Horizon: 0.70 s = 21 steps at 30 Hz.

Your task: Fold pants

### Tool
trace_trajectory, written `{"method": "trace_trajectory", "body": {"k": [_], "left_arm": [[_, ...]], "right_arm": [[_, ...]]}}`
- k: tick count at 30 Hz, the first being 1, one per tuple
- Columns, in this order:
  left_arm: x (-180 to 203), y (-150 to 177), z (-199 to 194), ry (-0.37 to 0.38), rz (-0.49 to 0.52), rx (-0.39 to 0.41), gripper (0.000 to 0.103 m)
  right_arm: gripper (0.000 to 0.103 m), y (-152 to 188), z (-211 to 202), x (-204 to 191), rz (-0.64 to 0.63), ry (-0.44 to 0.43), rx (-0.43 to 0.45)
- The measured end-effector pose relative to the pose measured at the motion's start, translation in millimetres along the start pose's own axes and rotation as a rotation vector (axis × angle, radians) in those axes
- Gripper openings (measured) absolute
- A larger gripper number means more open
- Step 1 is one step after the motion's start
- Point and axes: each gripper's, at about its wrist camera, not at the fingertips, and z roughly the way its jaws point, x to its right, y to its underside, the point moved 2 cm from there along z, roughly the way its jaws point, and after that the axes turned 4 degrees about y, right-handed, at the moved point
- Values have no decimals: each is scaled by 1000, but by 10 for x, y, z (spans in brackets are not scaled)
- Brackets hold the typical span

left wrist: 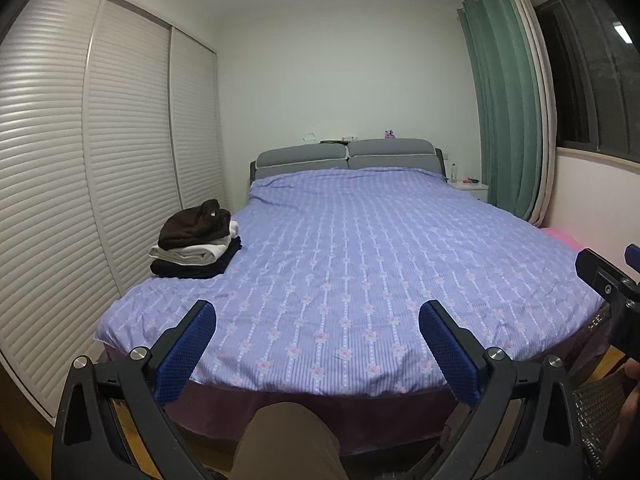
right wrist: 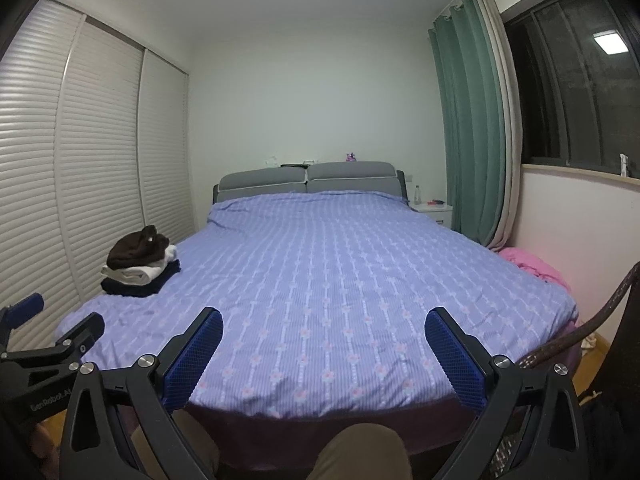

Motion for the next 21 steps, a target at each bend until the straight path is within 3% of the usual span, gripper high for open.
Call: {"method": "trace_trajectory", "body": {"k": [21], "left_arm": [[-5, -28, -84, 4, -3, 40, 103]], "right_arm": [[102, -37, -110, 47, 5, -2, 56]]}}
